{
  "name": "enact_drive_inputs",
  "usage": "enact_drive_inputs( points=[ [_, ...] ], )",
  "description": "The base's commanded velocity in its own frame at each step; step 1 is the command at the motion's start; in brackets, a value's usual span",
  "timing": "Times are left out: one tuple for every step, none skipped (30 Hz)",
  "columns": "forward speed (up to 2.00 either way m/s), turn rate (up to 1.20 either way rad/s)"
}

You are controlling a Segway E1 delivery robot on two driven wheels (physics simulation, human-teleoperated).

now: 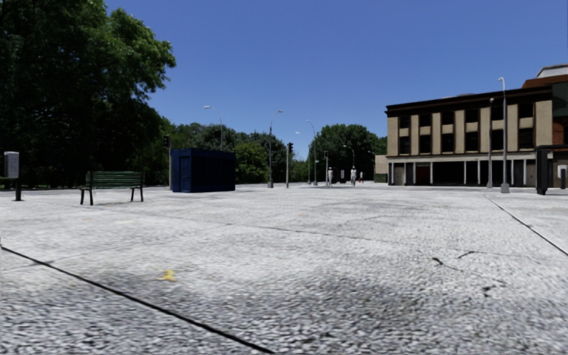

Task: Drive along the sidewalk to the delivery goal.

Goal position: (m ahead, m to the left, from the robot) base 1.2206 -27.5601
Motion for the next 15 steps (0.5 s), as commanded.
enact_drive_inputs(
  points=[
    [1.22,-0.15],
    [1.23,-0.16],
    [1.23,-0.16],
    [1.23,-0.16],
    [1.23,-0.19],
    [1.23,-0.19],
    [1.23,-0.23],
    [1.23,-0.27],
    [1.23,-0.3],
    [1.23,-0.3],
    [1.23,-0.34],
    [1.23,-0.43],
    [1.23,-0.48],
    [1.23,-0.48],
    [1.23,-0.52]
  ],
)
